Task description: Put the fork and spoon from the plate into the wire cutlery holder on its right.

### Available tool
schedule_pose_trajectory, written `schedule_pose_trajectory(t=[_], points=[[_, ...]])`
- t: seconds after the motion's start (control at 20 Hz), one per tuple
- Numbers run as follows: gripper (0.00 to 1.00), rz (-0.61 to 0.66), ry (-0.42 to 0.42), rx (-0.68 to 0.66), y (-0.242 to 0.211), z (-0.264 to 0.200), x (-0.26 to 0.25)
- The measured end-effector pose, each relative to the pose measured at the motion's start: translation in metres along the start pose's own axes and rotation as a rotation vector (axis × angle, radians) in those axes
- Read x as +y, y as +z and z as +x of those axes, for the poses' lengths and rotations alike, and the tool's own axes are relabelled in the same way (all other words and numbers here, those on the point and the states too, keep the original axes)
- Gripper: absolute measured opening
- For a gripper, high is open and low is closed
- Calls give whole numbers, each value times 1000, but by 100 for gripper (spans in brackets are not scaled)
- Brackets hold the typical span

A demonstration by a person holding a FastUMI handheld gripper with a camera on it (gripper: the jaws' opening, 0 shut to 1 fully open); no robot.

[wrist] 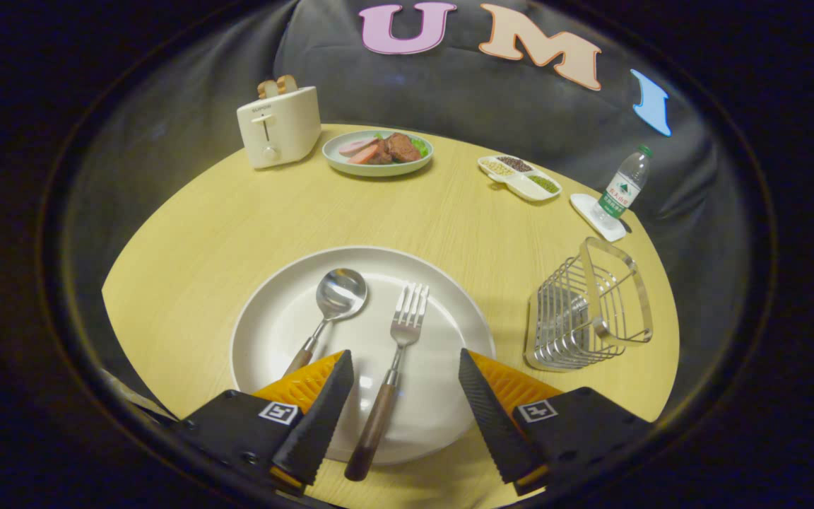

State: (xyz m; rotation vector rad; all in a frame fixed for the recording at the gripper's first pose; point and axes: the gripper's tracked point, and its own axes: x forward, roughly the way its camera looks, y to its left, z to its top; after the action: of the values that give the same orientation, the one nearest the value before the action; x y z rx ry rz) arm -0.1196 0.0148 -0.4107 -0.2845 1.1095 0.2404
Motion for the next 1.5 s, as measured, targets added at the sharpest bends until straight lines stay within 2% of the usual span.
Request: schedule_pose_trajectory(t=[0.4, 0.55, 0.65, 0.75, 0.85, 0.95, 1.0, 1.2, 1.5], points=[[37, 1, 44, 82, -19, 4, 12], [18, 24, 13, 97, -20, 4, 3], [15, 48, 27, 120, -21, 5, 5], [12, 72, -3, 114, -18, 7, -4], [9, 109, 41, 126, -21, 4, 2], [5, 104, 35, 80, -12, 2, -2], [5, 91, 59, 102, -14, -1, 0], [5, 39, 50, 120, -9, -9, -12], [5, 53, 65, 146, 12, -30, -35]])
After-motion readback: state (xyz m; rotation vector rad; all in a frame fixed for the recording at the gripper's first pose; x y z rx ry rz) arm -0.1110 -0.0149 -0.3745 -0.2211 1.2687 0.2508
